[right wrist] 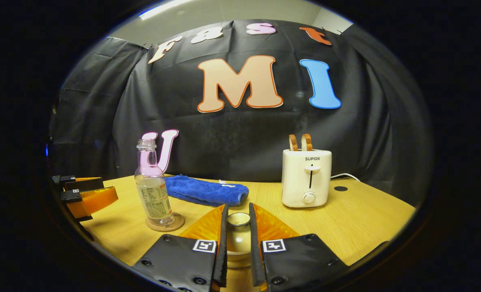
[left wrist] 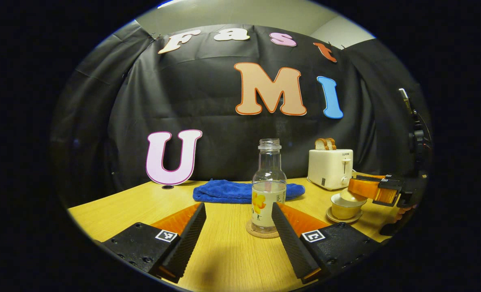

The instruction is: Open the teacup lid with one hand, grasp the water bottle and pour water into the teacup with the other hand; after pouring, place the water bottle on the coaster and then close the teacup lid.

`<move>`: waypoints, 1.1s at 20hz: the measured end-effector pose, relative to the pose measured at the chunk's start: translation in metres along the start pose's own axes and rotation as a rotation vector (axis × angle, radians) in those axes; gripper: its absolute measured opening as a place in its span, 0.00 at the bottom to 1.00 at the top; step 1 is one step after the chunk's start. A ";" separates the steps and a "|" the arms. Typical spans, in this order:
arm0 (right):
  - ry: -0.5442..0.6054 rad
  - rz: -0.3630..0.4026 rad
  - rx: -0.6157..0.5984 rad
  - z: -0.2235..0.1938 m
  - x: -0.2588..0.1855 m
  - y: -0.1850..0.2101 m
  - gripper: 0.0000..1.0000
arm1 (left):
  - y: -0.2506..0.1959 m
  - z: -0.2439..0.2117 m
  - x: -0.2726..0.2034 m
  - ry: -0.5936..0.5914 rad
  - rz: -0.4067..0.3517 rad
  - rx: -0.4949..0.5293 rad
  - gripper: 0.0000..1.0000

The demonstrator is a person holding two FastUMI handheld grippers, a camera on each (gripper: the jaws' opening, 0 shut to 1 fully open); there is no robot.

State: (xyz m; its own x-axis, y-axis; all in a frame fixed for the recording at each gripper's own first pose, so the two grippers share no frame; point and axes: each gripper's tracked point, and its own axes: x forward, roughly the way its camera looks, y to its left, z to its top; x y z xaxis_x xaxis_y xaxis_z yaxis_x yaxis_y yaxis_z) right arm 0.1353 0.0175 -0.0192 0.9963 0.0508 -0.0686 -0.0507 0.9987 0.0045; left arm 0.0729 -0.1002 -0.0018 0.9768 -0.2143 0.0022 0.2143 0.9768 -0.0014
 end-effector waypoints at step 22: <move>0.078 0.107 0.055 -0.011 -0.004 0.010 0.71 | -0.002 0.001 0.001 -0.001 -0.017 0.001 0.95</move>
State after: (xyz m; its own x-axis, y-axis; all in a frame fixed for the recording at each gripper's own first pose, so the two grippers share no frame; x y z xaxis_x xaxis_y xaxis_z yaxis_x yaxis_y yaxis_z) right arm 0.1304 0.0269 -0.0298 0.9770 0.1590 -0.1423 -0.1502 0.9861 0.0708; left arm 0.0732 -0.1026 -0.0007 0.9729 -0.2311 0.0031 0.2311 0.9729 -0.0008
